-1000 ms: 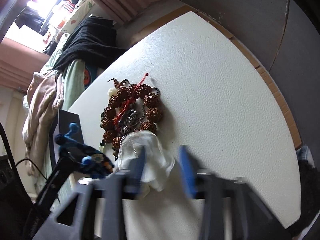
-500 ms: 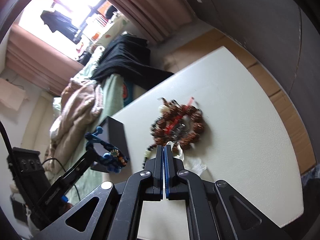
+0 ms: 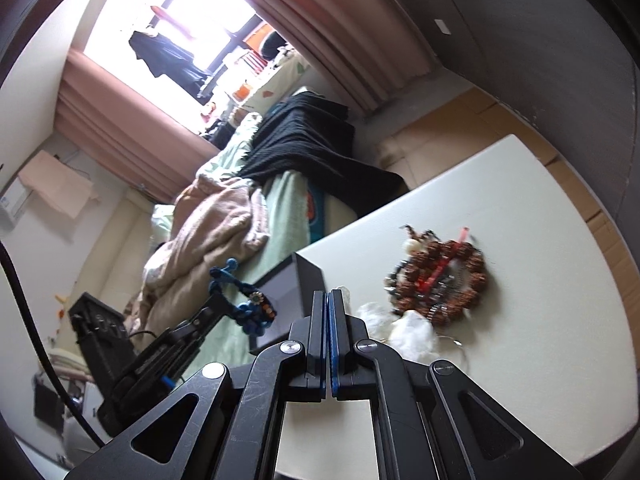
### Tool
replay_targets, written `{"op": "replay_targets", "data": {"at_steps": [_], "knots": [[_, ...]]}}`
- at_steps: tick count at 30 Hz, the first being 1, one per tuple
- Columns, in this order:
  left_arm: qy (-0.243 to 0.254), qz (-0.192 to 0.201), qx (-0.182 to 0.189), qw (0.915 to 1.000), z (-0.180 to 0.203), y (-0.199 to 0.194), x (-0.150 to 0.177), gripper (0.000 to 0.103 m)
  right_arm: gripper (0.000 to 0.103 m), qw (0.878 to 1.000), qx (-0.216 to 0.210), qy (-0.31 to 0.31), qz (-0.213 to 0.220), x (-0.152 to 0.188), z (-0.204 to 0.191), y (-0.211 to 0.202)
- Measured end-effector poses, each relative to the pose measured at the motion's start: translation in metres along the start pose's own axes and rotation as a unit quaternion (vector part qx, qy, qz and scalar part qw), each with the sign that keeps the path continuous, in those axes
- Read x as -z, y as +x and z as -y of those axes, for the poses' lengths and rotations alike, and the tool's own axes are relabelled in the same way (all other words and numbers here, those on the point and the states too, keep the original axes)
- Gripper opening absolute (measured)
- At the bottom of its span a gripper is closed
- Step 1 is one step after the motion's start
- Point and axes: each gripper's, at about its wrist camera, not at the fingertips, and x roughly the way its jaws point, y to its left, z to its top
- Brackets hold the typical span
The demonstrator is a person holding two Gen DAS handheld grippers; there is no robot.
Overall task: Organize jewelry
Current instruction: 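Carry the blue bracelet and bag into the black box and release both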
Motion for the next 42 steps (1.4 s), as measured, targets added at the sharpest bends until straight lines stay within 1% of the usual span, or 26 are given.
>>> {"op": "replay_targets", "data": {"at_steps": [1,2,3,4,5,6,8,12,15,18,23,24,25,26,27,28,29,31,34,35,39,42], "knots": [[-0.005,0.004,0.005,1.0,-0.002,-0.002,-0.002,0.012,0.003,1.0,-0.006,-0.001,0.0,0.0,-0.004,0.002],[-0.013,0.005,0.009,0.9999,-0.004,-0.001,-0.005,0.025,0.003,1.0,-0.007,-0.004,0.001,-0.001,-0.007,0.004],[-0.022,0.004,0.004,0.9997,-0.006,-0.001,-0.008,0.035,0.003,1.0,-0.008,-0.007,0.001,-0.001,-0.01,0.006],[-0.028,0.006,-0.003,0.9996,-0.008,-0.003,-0.009,0.058,0.003,1.0,-0.009,-0.009,0.0,-0.001,-0.012,0.008],[-0.035,0.018,-0.011,0.9992,-0.011,-0.006,-0.01,0.074,0.003,1.0,-0.012,-0.01,-0.001,-0.001,-0.015,0.01],[-0.037,0.03,-0.013,0.9988,-0.013,-0.009,-0.009,0.077,0.003,1.0,-0.012,-0.013,-0.003,-0.003,-0.02,0.015],[-0.039,0.045,-0.025,0.9979,-0.015,-0.016,-0.012,0.077,0.003,1.0,-0.013,-0.021,-0.005,-0.007,-0.029,0.022],[-0.054,0.053,-0.021,0.9969,-0.024,-0.023,-0.016,0.077,0.003,0.999,-0.027,-0.036,-0.01,-0.012,-0.05,0.032],[-0.07,0.054,-0.03,0.9956,-0.035,-0.027,-0.018,0.077,0.003,0.998,-0.034,-0.053,-0.014,-0.016,-0.068,0.042],[-0.091,0.063,-0.036,0.9932,-0.046,-0.036,-0.02,0.077,0.003,0.996,-0.047,-0.069,-0.017,-0.019,-0.087,0.053],[-0.115,0.068,-0.045,0.99,-0.061,-0.048,-0.02,0.077,0.003,0.992,-0.085,-0.09,-0.022,-0.02,-0.113,0.078],[-0.117,0.065,-0.047,0.9899,-0.063,-0.049,-0.02,0.077,0.01,0.992,-0.082,-0.096,-0.023,-0.018,-0.114,0.08],[-0.117,0.065,-0.047,0.9899,-0.064,-0.051,-0.02,0.077,0.036,0.992,-0.06,-0.104,-0.032,-0.014,-0.113,0.085],[-0.116,0.065,-0.048,0.9899,-0.064,-0.052,-0.019,0.077,0.053,0.993,-0.04,-0.102,-0.035,-0.012,-0.108,0.088],[-0.114,0.066,-0.052,0.9899,-0.063,-0.053,-0.019,0.077,0.077,0.995,-0.022,-0.09,-0.03,-0.011,-0.102,0.087],[-0.111,0.067,-0.056,0.99,-0.062,-0.053,-0.019,0.077,0.08,0.997,-0.013,-0.074,-0.023,-0.011,-0.095,0.084],[-0.108,0.068,-0.059,0.9901,-0.059,-0.053,-0.019,0.077,0.08,0.998,-0.013,-0.061,-0.022,-0.012,-0.09,0.082],[-0.1,0.066,-0.059,0.9911,-0.055,-0.051,-0.018,0.077,0.08,0.998,-0.024,-0.044,-0.025,-0.014,-0.077,0.073],[-0.086,0.055,-0.053,0.9934,-0.046,-0.047,-0.015,0.077,0.08,0.999,0.022,-0.04,-0.011,-0.016,-0.062,0.055],[-0.081,0.051,-0.052,0.9941,-0.042,-0.046,-0.014,0.077,0.08,0.999,0.03,-0.04,-0.009,-0.017,-0.059,0.052],[-0.062,0.034,-0.028,0.9971,-0.028,-0.04,-0.008,0.077,0.08,0.999,0.043,-0.029,-0.006,-0.022,-0.043,0.032],[-0.044,0.027,-0.014,0.9986,-0.016,-0.038,-0.003,0.077,0.085,0.998,0.057,-0.027,0.006,-0.022,-0.034,0.017]]}}
